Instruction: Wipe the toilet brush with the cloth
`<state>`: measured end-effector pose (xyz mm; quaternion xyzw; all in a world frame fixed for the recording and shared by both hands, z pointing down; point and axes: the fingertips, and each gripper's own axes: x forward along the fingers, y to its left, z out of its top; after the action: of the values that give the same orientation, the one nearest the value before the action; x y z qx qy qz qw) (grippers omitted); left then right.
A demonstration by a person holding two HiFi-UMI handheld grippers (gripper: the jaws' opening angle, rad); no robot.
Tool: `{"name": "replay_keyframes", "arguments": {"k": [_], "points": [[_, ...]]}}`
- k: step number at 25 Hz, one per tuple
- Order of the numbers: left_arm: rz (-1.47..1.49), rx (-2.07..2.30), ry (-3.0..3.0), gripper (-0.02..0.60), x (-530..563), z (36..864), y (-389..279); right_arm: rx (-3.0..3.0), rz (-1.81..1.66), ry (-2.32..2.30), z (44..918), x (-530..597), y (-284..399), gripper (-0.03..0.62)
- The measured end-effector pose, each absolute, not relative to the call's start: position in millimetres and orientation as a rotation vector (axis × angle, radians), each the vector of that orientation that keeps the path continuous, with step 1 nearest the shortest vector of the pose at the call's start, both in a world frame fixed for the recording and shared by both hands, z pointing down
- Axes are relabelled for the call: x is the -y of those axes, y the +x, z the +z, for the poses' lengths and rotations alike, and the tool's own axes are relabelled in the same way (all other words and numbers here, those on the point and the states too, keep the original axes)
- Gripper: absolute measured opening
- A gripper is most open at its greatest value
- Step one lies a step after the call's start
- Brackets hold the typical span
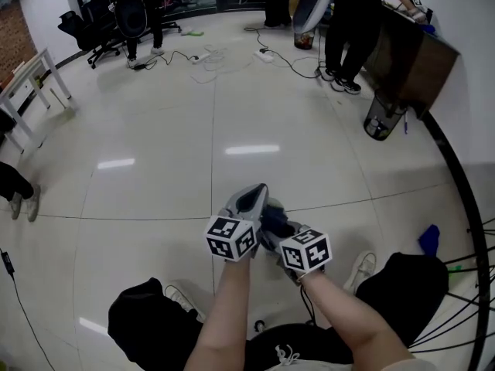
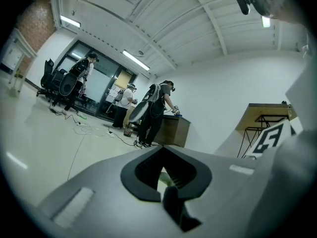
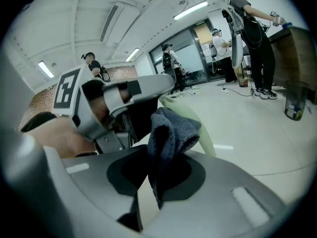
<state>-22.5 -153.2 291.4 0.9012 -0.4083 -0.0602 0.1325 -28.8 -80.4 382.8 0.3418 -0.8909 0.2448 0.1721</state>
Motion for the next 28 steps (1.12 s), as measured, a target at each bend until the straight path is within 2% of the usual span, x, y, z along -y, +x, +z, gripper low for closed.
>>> {"name": "replay_keyframes", "arguments": {"k": [4, 12, 28], "points": [[-0.211, 1.152, 2.602, 0.006, 152.8, 293.3, -24.2, 2.529, 0.795, 1.009, 382.1, 95.8, -31.3, 0.061], [-0.253, 1.152, 2.624, 0.006, 153.8, 289.3, -25.4, 2.375, 1.149, 1.216, 450.4, 111.6, 8.3, 0.061], [-0.243, 1.212, 2.662, 0.006, 149.8, 285.6, -27.4, 2.146, 1.475, 1.312, 578.4, 104.5, 36.2, 0.061]]}}
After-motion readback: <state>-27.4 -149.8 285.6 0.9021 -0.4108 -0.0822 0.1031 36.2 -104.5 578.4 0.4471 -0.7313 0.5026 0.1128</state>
